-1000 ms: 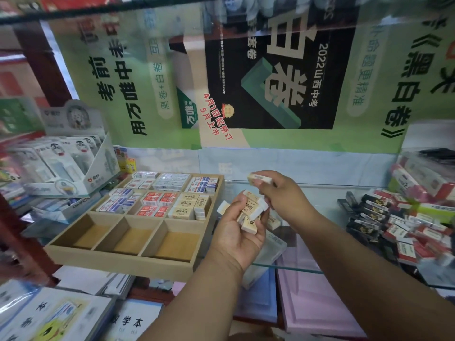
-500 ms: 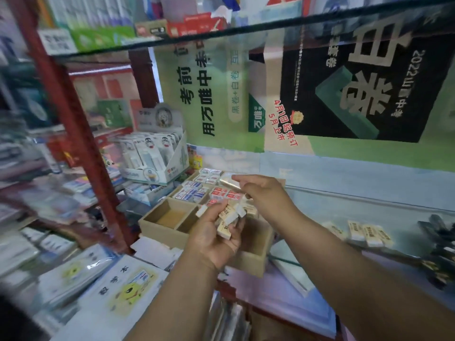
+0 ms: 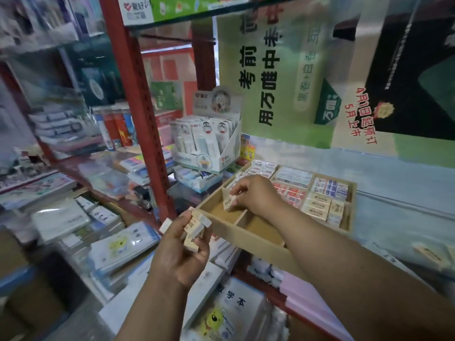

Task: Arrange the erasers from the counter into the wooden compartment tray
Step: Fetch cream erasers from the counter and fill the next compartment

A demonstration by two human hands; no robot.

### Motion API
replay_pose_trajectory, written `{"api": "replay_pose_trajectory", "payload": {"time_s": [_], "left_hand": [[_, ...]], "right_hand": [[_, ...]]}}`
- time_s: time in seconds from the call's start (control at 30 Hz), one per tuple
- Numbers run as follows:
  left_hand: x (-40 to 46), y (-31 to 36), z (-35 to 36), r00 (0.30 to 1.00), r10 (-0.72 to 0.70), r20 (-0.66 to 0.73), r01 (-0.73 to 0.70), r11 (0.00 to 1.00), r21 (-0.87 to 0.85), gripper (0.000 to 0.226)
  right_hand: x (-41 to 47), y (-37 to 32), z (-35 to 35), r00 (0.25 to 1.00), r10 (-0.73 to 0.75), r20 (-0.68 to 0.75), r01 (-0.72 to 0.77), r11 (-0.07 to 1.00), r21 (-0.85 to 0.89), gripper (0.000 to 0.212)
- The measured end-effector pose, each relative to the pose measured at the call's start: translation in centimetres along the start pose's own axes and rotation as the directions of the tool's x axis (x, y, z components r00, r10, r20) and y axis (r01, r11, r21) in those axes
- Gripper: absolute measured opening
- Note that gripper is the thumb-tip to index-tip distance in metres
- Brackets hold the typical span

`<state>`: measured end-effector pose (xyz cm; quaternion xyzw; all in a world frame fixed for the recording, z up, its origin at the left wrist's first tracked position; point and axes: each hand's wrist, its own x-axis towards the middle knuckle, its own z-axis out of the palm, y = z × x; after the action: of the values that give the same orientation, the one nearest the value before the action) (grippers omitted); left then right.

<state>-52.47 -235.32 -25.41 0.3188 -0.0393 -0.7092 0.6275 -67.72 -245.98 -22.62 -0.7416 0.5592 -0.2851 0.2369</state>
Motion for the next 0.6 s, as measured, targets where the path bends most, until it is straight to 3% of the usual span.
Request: {"api": "replay_pose_trajectory", "payload": {"time_s": [0.17,0.33,0.43,0.5,0.6], "left_hand": [[0.5,0.5,-1.1,1.000,0.012,-0.017,-0.013,0.999,-0.038,0.015],[0.6,0.1,-0.7,1.000,0.006,-0.027,-0.007,0.999,-0.036,0.009],[0.8,-0.1,-0.4,0.998,0.019,-0.058,-0.021,0.999,-0.026,0.008],[0.8,-0.2,-0.3,0.997,0.028,-0.066,-0.030,0.999,-0.026,0.008],[0.8,-0.2,-0.2,0.995,0.045,-0.088,-0.048,0.998,-0.031,0.010]], "right_hand": [[0.2,0.4,0.7,0.998,0.017,-0.054,-0.013,0.997,0.074,0.030],[1.2,-0.8,0.1,0.997,-0.078,-0.008,0.074,0.965,-0.252,0.014],[2.2,-1.5,0.8,0.988,-0.078,0.135,0.126,0.910,-0.396,0.028],[2.3,-1.0,1.4,0.982,-0.075,0.172,0.135,0.922,-0.363,0.033],[1.9,0.3,1.5,0.980,-0.120,0.156,0.149,0.972,-0.183,0.030]]}}
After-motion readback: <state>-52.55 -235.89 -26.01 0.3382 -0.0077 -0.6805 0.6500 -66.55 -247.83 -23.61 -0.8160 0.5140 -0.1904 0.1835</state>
